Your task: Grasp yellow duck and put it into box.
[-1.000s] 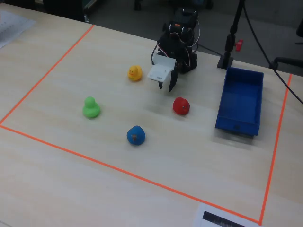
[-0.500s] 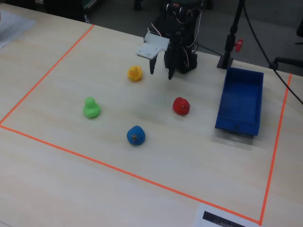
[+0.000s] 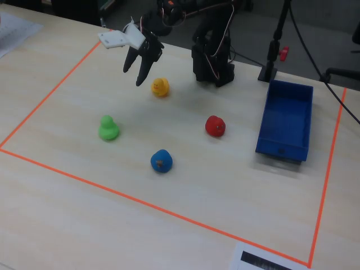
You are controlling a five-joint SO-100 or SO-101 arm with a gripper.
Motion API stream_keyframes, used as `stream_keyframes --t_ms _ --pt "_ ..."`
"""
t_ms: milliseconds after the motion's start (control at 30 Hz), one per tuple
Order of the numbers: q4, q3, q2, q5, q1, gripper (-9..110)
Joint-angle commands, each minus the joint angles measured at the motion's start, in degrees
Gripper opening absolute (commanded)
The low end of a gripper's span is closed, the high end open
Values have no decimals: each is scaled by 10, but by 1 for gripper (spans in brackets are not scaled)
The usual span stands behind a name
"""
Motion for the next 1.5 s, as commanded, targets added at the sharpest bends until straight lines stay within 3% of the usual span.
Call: stream_keyframes --t_ms 0,167,433,1067,1133,1200,1333,1467 --pt "33 36 34 -41 87 34" --pt "134 30 39 -40 122 34" --pt "171 81 69 -61 116 37" --pt "105 138 -16 -124 134 37" --pt "102 135 -25 -130 137 33" --pt "103 128 -32 -131 138 18" --pt "124 106 -47 -131 136 3" --pt "143 86 -63 -140 135 0"
